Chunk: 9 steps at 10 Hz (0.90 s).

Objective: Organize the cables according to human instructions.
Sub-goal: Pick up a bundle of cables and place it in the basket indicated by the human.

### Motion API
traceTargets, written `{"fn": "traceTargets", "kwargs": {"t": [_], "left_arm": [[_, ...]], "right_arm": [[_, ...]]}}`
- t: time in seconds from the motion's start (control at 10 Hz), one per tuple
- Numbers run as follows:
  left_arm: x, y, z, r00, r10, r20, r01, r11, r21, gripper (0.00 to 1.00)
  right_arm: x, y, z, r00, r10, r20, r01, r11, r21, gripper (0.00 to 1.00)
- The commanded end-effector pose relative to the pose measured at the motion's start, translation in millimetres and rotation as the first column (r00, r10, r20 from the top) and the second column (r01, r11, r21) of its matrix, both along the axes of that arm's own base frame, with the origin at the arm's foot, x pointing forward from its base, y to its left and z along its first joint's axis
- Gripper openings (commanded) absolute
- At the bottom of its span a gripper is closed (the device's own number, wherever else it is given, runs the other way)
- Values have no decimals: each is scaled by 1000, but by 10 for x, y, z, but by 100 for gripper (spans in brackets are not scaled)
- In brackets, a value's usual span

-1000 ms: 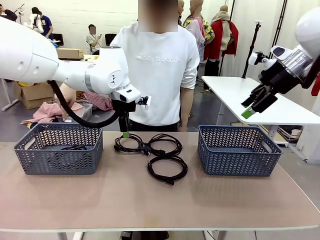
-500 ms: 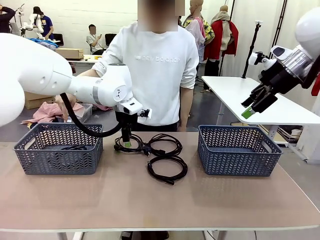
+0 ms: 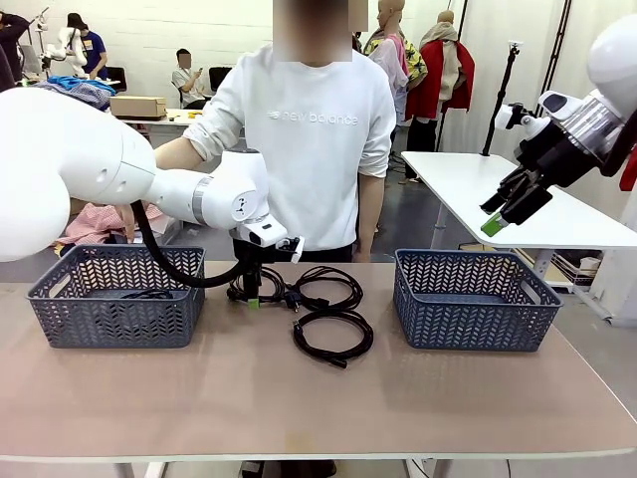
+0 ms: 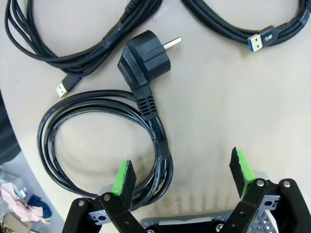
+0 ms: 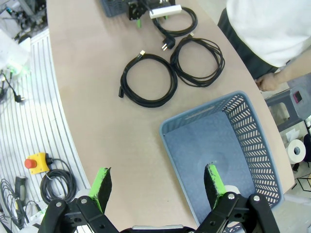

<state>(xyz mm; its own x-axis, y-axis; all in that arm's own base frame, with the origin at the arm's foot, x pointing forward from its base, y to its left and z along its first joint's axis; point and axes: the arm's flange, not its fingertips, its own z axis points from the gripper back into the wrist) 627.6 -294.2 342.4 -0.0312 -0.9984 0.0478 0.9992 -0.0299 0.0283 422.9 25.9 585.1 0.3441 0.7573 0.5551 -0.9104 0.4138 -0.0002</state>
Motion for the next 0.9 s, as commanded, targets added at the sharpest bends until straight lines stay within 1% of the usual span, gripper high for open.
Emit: {"fn": "traceTargets", "kwargs": {"t": [0.0,0.1,0.3,0.5,0.8], "left_arm": [[38,9,-25,1000,17,12,-17,1000,25,100],[63,6,-68,1000,15,25,-16,999,32,100],[119,4,-157,1000,11,26,-12,999,42,100],[180,-12,-201,999,14,39,-15,999,32,100],[215,-58,-242,999,18,34,-18,1000,6,100]], "right_arm": [[14,2,25,1000,0,1,0,1000,-2,100],[14,2,25,1000,0,1,0,1000,-2,100],[14,2,25,1000,0,1,0,1000,-2,100],[14,2,25,1000,0,1,0,1000,-2,100],[14,2,25,1000,0,1,0,1000,-2,100]]}}
